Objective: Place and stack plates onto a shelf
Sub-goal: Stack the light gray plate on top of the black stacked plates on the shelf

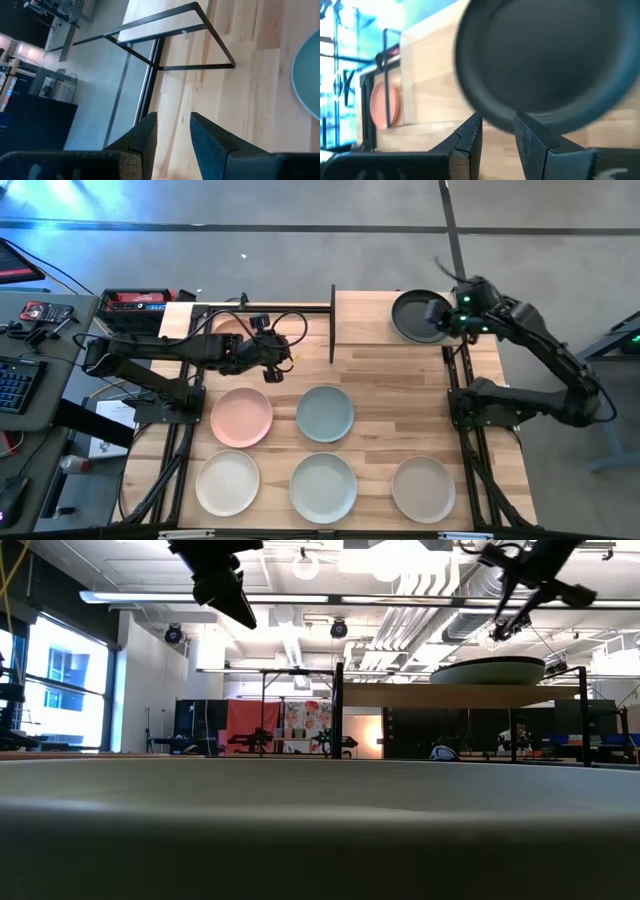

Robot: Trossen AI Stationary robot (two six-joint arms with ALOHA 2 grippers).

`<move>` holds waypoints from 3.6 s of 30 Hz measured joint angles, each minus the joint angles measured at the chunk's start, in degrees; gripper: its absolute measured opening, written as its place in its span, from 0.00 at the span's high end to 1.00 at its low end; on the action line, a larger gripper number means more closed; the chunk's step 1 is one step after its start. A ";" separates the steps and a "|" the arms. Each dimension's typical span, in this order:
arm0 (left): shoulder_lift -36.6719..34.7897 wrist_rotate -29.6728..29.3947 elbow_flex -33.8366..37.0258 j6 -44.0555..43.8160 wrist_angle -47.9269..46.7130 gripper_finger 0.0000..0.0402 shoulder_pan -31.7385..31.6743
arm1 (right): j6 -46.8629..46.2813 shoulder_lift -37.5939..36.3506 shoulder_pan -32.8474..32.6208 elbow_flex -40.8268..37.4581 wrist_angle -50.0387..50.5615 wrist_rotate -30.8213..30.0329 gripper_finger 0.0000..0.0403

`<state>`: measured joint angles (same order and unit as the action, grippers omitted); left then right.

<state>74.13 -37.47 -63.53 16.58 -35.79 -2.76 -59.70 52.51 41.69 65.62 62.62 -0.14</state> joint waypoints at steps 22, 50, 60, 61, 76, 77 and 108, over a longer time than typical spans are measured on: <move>0.00 12.08 0.00 -15.25 -9.69 0.74 0.13 | -19.05 17.28 -38.68 -0.02 -11.98 2.34 0.77; 0.00 33.02 0.00 -37.62 -10.95 0.74 0.24 | -28.97 45.88 -64.28 0.00 -35.72 -1.66 0.77; 0.02 33.06 0.00 -49.59 -10.95 0.74 0.24 | -22.30 50.33 -67.26 0.00 -37.23 -6.03 0.77; 0.02 33.06 0.00 -50.46 -10.92 0.74 0.24 | -21.27 50.53 -67.57 0.00 -37.61 -6.98 0.77; 0.02 32.61 0.00 -57.39 -10.67 0.74 0.24 | -15.23 50.64 -71.14 0.00 -37.73 -15.31 0.77; 0.02 32.36 0.00 -57.98 -10.69 0.74 0.24 | -15.01 50.64 -71.37 0.00 -37.71 -15.70 0.77; 0.04 31.87 0.00 -59.98 -10.61 0.74 0.22 | -14.95 57.86 -73.26 0.00 -45.36 -14.36 0.77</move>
<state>74.17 -5.60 -63.53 -43.40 -46.40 -2.54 -74.65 110.36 -31.57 65.63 17.26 -14.50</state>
